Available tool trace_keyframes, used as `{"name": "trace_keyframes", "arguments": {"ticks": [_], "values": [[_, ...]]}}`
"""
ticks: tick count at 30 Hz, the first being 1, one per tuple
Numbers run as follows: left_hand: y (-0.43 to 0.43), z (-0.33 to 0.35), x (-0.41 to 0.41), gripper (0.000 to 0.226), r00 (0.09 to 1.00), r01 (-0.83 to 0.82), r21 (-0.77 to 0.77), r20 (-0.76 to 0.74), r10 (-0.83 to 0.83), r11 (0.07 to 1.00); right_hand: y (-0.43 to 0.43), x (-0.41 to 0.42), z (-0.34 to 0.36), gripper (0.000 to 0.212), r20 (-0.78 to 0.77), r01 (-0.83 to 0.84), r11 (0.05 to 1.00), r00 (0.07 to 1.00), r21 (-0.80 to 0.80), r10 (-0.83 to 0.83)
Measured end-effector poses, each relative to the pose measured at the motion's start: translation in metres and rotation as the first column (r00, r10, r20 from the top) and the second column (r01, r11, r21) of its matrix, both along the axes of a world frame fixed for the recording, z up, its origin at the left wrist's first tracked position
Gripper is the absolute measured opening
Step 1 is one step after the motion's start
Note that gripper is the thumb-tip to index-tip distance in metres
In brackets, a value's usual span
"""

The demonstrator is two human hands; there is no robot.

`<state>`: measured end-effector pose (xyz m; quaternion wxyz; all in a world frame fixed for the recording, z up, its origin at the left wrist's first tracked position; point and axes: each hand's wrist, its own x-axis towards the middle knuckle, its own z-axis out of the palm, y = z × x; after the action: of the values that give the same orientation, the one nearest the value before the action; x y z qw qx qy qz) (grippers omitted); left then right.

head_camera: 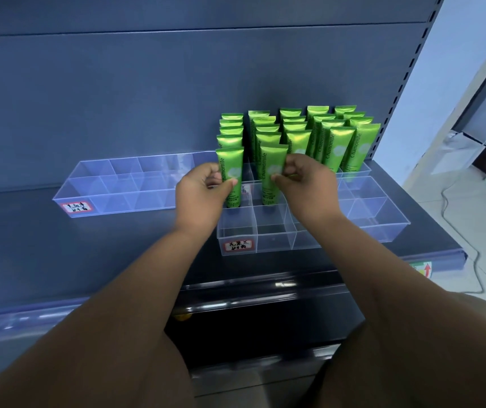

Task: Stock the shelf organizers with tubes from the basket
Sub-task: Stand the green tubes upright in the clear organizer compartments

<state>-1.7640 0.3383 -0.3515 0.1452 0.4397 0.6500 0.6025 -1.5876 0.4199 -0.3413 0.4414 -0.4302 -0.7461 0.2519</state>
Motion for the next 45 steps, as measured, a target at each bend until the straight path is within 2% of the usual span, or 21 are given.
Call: {"name": "trace_keyframes", "arguments": {"ticks": [6, 9, 16, 24, 29, 34, 45], "values": [[0.001, -0.002, 0.001, 0.020, 1.000, -0.014, 0.010, 0.006, 0.014, 1.000, 0.003, 0.001, 0.003, 0.008, 0.009, -0.009, 1.000, 1.000, 0.011, 0.009], [0.002, -0.003, 0.001, 0.022, 0.998, -0.024, 0.017, 0.052, 0.023, 1.000, 0.004, 0.001, 0.003, 0.012, 0.024, -0.012, 1.000, 1.000, 0.025, 0.012], [0.005, -0.004, 0.002, 0.022, 0.998, -0.042, 0.025, 0.053, 0.041, 0.999, 0.006, 0.003, 0.005, 0.019, 0.041, 0.006, 0.999, 0.999, 0.034, -0.007], [0.006, -0.003, 0.003, 0.019, 0.999, -0.026, 0.024, 0.041, 0.025, 0.999, 0.008, 0.004, 0.008, 0.012, 0.046, 0.024, 0.999, 0.999, 0.047, -0.026], [0.008, -0.004, 0.002, 0.027, 1.000, -0.019, 0.020, 0.012, 0.019, 1.000, 0.007, 0.001, 0.012, 0.012, 0.062, 0.008, 0.998, 0.998, 0.067, -0.012], [0.009, -0.004, 0.002, 0.040, 1.000, -0.022, 0.016, -0.011, 0.022, 1.000, 0.011, -0.001, 0.012, 0.009, 0.026, 0.012, 1.000, 1.000, 0.009, -0.012], [0.007, -0.001, 0.003, 0.028, 0.998, -0.056, 0.014, -0.021, 0.056, 0.998, 0.011, -0.001, 0.009, 0.012, 0.003, -0.005, 1.000, 1.000, 0.005, 0.005]]}}
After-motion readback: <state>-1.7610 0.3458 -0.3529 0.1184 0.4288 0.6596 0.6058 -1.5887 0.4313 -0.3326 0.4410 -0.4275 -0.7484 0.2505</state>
